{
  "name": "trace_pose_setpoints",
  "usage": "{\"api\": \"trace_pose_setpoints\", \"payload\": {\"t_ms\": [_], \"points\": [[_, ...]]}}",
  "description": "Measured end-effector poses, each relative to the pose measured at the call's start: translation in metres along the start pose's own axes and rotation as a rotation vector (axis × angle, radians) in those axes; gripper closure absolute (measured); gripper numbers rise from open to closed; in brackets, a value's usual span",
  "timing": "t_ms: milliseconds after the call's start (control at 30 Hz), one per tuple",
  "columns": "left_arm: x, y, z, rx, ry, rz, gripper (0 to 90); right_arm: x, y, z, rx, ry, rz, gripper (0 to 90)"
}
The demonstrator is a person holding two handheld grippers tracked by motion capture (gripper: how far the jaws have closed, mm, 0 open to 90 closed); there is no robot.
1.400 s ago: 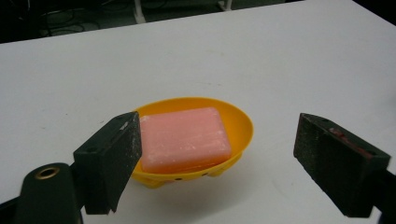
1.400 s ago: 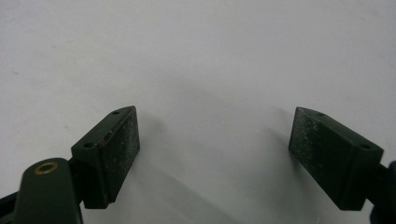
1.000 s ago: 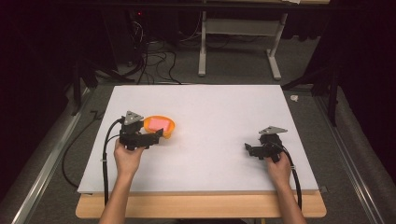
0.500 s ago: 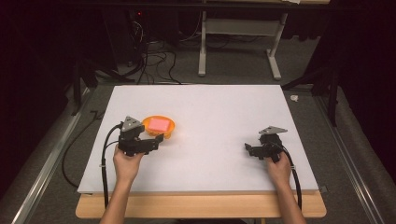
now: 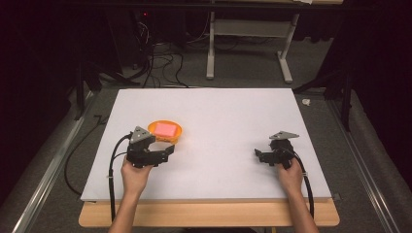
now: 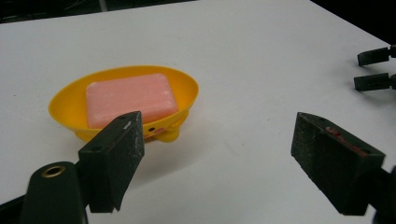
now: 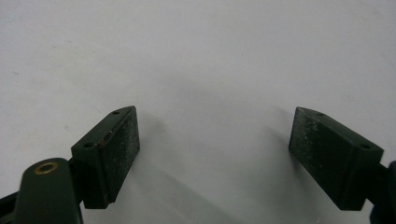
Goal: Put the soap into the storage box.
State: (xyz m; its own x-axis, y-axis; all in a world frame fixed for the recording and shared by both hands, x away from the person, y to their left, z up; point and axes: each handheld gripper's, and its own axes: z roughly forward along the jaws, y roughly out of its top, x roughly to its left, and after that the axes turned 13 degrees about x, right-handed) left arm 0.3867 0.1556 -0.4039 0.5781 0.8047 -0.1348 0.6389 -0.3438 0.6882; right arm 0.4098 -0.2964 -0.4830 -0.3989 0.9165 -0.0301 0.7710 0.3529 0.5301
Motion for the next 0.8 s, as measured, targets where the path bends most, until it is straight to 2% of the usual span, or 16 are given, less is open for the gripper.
{"api": "trace_pose_setpoints", "payload": {"t_ms": [600, 800], "points": [[-0.018, -0.007, 0.024, 0.062, -0.078, 0.065, 18.6, 0.000, 0.000, 0.000, 0.001, 0.003, 0.001, 17.0], [-0.022, -0.008, 0.033, 0.068, -0.110, 0.064, 18.6, 0.000, 0.000, 0.000, 0.001, 0.001, 0.001, 16.9]]}}
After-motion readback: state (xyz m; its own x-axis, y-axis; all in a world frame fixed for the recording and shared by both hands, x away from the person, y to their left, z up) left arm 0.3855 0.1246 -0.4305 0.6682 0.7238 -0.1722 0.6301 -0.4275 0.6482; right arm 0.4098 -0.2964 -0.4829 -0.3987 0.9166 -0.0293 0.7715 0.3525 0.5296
